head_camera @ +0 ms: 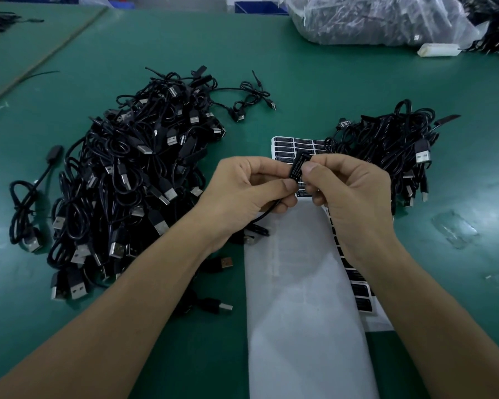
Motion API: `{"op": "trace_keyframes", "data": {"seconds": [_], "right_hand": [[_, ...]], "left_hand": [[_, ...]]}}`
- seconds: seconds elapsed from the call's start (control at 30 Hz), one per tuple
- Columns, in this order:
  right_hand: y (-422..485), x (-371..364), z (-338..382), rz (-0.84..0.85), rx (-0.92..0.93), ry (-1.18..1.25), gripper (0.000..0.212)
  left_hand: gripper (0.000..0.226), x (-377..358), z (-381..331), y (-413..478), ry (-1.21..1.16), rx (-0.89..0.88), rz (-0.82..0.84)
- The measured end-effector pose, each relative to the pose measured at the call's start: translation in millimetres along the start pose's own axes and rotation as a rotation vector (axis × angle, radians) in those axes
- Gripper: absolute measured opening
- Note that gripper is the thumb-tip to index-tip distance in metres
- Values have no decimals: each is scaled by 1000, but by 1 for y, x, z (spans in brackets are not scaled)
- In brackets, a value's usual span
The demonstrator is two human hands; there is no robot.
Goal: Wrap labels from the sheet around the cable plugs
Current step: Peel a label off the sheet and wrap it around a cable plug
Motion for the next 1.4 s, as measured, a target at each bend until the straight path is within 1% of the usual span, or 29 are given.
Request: {"op": "trace_keyframes", "data": {"seconds": [0.3,0.5,0.8,1.13,1.4], "right_hand": [[0,1,1,-12,-4,-22,17],[0,1,1,-14,-2,-36,15],[0,0,4,3,47,-75,18],[-2,-2,6,10,84,-62,21],[1,1,5,-3,52,-75,19]], "left_hand": [[11,0,1,1,11,-16,1],[12,0,1,1,11,-15,2],[13,0,1,1,18,1,-12],[10,-1,0,0,17,-11,-9],[10,0,0,-1,13,3,-23]]}}
Point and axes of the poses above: each hand's wrist, its own y-axis towards the middle knuckle, its own x-axis out of the back of the hand, z = x × y, the point moved 9 cm from there along y, towards the middle knuckle, and after that the axes turned 15 degrees about y, right-handed, at the moved point
